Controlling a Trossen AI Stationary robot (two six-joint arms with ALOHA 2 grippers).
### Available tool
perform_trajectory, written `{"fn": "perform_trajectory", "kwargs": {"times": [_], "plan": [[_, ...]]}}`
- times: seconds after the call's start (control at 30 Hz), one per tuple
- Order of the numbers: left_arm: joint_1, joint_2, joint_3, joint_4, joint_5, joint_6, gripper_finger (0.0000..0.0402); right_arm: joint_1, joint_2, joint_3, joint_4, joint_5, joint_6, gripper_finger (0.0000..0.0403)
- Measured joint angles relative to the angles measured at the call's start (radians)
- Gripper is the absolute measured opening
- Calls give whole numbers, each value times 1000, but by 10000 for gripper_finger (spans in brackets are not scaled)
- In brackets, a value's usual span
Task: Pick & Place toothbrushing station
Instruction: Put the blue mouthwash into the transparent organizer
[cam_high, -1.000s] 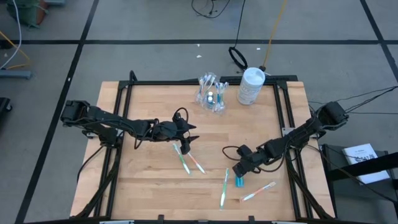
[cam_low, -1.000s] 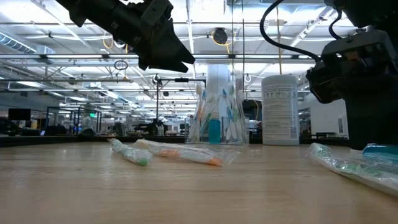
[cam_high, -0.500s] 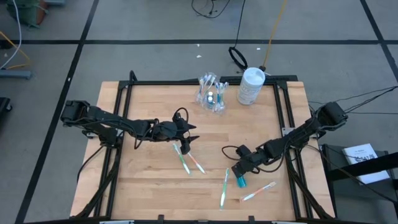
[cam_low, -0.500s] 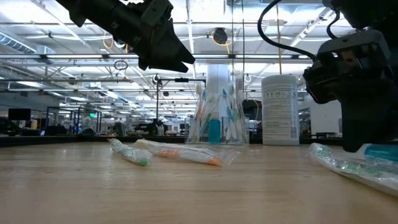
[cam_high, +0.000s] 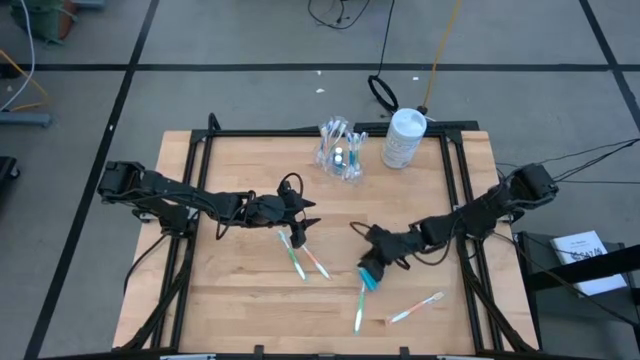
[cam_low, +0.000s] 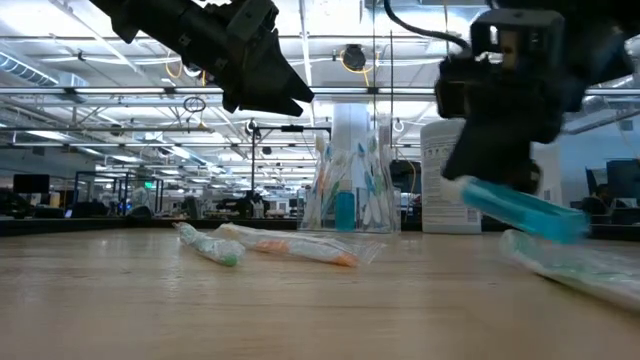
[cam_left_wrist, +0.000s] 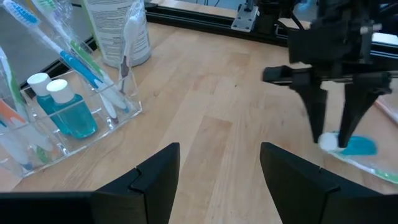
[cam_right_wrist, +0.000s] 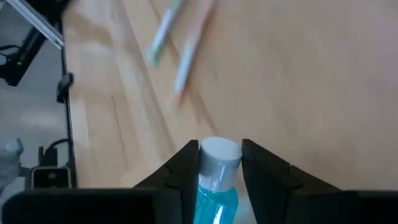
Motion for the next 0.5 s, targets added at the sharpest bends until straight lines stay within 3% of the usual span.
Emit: {"fn": "perform_trajectory", "kwargs": {"times": [0.23,0.5], "plan": [[0,0,0,55,0,-29,230,-149,-5,0,215,4,-409,100],[-1,18,1,48,53,-123,230,-270,-6,1,400,0,-622,100]]}}
